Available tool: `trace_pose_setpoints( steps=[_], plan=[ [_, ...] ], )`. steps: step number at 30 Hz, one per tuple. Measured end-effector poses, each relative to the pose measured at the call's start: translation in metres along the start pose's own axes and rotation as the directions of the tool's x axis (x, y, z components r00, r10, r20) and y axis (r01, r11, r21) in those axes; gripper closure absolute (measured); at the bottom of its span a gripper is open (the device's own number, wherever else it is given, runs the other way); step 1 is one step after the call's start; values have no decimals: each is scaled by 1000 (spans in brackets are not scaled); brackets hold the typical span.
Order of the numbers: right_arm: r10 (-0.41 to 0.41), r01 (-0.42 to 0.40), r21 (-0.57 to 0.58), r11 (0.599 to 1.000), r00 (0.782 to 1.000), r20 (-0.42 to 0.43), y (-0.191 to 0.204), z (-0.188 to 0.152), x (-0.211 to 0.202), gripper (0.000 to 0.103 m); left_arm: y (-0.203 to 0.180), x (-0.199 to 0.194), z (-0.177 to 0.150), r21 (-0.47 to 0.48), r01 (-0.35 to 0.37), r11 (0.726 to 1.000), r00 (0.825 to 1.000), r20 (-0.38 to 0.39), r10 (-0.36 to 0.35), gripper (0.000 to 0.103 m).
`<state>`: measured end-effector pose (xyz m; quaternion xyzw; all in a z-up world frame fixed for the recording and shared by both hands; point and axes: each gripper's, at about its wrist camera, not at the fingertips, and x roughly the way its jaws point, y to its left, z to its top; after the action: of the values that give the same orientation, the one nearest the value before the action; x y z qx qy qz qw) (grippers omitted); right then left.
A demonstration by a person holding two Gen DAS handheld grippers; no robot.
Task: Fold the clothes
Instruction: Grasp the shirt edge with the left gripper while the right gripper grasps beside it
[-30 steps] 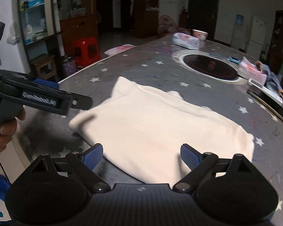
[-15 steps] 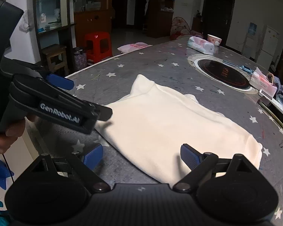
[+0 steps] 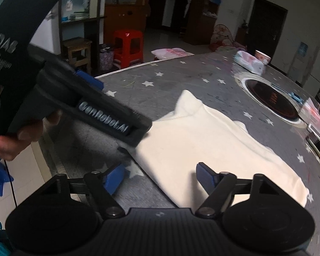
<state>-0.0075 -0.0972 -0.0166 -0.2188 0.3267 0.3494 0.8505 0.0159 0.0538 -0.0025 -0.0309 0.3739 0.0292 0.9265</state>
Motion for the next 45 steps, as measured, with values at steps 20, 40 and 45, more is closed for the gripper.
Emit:
trace_pose_setpoints(
  steps=[20,40,45],
  plan=[
    [82,-84,44,996,996,26,-8,14,20,94,36,24,22,-439,211,873,966,-43,-255,0],
    [205,-236,251,939,968,142,-60,2,-11,94,13,71,11,-601,331,728,892,-53,-449,74],
    [122,-162,309,937,982,144,-79,-10,-22,83,10,69,12,-568,326,756,901,-56,-431,76]
  ],
)
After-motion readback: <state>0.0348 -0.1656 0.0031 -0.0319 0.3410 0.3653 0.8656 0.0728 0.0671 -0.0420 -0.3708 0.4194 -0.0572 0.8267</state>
